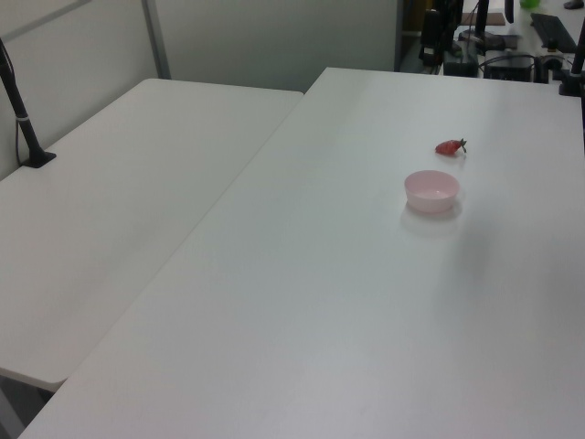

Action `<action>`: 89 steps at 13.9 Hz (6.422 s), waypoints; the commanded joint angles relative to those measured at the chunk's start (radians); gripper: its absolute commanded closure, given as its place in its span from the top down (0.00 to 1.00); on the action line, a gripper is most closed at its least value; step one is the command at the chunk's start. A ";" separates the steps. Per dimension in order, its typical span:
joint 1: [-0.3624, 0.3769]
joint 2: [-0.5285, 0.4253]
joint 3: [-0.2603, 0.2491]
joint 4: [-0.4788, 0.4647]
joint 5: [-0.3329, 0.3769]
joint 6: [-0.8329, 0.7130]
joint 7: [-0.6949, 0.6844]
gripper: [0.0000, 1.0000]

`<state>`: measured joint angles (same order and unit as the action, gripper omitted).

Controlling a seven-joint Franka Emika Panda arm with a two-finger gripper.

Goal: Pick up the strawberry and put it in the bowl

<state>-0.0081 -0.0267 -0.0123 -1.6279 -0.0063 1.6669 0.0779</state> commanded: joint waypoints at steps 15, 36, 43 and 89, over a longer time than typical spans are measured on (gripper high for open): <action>-0.012 0.010 -0.018 0.002 -0.018 0.011 -0.184 1.00; -0.251 0.324 -0.121 -0.343 -0.107 0.634 -0.095 1.00; -0.259 0.370 -0.120 -0.343 -0.103 0.704 -0.092 0.74; -0.066 -0.038 0.099 0.028 -0.069 -0.188 0.105 1.00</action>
<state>-0.1283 -0.0490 0.1679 -1.5845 -0.0935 1.4825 0.2907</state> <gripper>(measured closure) 0.000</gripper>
